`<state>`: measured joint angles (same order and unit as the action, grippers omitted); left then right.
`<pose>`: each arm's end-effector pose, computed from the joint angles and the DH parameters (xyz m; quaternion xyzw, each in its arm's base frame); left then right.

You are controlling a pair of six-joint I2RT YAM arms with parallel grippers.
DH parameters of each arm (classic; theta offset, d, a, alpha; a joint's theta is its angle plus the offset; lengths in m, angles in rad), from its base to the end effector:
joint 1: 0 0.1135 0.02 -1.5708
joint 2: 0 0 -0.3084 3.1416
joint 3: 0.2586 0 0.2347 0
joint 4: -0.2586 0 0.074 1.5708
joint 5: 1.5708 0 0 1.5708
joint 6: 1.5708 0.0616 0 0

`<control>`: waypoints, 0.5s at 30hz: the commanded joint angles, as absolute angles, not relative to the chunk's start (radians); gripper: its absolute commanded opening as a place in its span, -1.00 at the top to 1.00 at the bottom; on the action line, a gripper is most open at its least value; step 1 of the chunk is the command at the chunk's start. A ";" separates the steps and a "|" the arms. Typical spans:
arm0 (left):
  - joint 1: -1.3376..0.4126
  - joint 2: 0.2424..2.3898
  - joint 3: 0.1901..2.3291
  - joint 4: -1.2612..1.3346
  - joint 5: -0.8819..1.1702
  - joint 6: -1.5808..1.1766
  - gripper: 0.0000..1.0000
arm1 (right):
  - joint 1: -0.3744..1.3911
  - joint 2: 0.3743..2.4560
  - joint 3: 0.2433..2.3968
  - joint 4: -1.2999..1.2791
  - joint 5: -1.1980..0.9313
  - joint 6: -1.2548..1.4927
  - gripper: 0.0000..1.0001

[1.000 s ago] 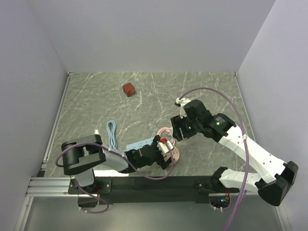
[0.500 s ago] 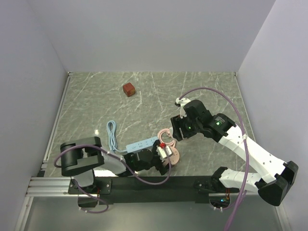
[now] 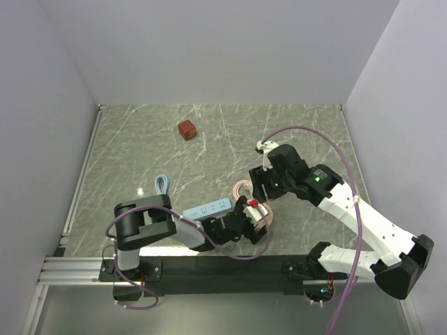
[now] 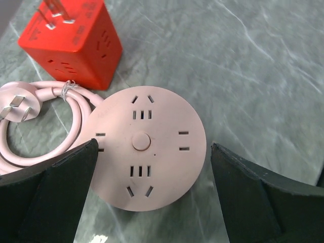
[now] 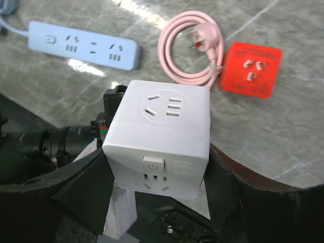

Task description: Insert the plug

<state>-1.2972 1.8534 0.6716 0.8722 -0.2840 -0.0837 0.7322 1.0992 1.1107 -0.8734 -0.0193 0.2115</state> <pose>0.1178 -0.3558 0.1819 0.3874 0.7044 -0.2836 0.5228 0.1437 0.1308 0.3479 -0.2446 0.9053 0.1658 0.3050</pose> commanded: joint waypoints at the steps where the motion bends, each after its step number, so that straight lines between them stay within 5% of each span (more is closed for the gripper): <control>1: -1.299 1.925 0.744 0.700 -0.379 -0.159 -0.99 | 0.739 1.052 1.149 -0.825 -0.032 0.215 0.99; 15: -1.244 1.964 0.934 0.758 -0.372 -0.406 -0.99 | 0.735 0.996 1.115 -0.844 0.107 0.250 1.00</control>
